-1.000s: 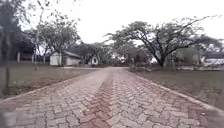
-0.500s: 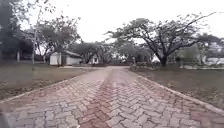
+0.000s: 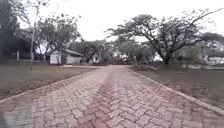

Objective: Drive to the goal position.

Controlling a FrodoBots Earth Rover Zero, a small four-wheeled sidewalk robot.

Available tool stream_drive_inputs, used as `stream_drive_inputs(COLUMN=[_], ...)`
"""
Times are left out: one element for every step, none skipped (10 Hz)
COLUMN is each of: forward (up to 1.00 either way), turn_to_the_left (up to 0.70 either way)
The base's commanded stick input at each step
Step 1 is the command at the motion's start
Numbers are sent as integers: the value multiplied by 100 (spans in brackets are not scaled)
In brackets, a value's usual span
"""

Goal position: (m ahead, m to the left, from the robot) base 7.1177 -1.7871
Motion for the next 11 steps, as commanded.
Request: stream_drive_inputs(forward=[70, 70, 70, 70, 70, 70, 70, 70, 70, 70, 70], turn_to_the_left=[0, 0, 0, 0, 0, 0, 0, 0, -1, -2, -2])
